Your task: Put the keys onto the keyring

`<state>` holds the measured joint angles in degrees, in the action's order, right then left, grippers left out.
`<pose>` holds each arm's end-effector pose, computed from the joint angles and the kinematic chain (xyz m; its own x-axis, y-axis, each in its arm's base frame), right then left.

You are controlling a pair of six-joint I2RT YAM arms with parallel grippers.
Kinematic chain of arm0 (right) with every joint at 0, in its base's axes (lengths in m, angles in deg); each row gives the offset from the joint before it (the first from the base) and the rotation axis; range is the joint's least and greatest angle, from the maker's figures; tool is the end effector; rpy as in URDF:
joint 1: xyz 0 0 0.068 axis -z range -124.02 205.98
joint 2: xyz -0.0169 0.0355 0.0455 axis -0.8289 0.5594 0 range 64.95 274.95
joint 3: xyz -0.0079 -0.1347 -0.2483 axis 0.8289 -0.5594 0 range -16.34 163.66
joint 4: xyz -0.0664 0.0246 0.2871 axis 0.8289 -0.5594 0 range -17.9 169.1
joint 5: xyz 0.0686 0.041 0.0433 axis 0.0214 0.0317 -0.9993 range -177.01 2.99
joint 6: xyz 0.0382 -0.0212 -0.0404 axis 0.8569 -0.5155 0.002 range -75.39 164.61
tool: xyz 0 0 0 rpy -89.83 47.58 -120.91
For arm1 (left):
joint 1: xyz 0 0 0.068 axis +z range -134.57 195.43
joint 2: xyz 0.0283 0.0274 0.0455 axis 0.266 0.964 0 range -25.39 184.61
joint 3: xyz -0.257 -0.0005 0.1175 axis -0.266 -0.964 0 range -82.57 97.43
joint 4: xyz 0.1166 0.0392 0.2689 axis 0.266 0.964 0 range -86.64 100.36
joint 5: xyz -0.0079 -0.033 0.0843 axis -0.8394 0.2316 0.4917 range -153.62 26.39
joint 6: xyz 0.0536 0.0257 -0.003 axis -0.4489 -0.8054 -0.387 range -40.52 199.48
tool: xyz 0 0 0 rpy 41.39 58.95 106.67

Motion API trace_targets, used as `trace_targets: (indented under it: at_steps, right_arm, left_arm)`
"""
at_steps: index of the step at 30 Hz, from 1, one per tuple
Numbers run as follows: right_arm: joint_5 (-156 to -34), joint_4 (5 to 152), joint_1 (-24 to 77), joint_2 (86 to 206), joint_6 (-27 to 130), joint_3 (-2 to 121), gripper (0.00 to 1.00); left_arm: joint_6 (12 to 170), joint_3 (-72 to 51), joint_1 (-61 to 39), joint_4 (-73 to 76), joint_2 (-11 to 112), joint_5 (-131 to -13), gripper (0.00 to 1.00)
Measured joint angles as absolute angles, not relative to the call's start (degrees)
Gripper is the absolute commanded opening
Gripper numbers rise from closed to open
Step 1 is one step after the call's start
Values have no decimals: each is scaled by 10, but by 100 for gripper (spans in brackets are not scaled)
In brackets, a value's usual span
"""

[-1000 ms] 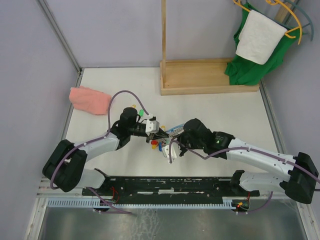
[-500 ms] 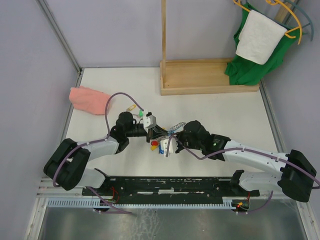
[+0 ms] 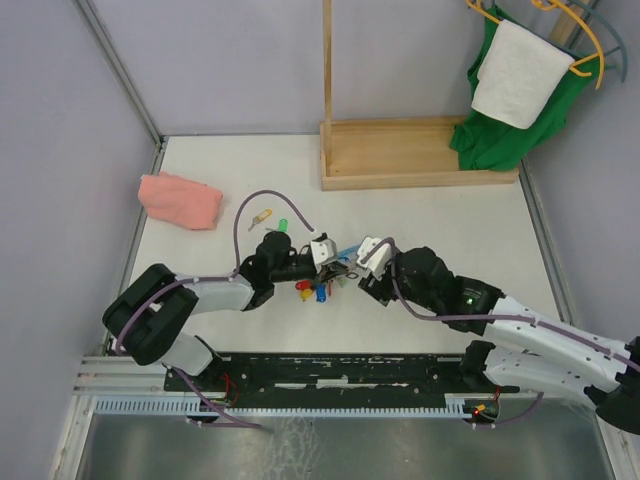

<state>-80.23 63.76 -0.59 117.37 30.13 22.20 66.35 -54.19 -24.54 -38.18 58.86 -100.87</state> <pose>0.1380 0.1996 0.2643 -0.0674 -0.5528 -0.8306 -0.8147 0.5111 -0.2741 0.2170 -0.2164 0.1601 0.0336 0.2077 -0.9776 0.9788 0.1909 0.0742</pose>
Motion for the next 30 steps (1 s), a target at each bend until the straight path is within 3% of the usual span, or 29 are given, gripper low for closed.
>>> trace_targets:
  at_steps: [5,12,19,27,30]
  right_arm:
    - [-718,561,-6,1124,448,261,100]
    - [-639,497,-6,986,550,258,100]
    - [-540,426,-5,870,606,265,100]
    - [-459,317,-5,835,655,333,100]
    - [-439,284,-5,819,662,360,100]
  left_arm:
    - [629,-505,-307,-359,636,-915,5]
    - [608,-455,-369,-346,704,-783,28]
    - [663,-454,-373,-341,680,-655,51]
    - [745,-467,-372,-209,451,-474,71]
    - [773,-477,-370,-129,329,-422,98]
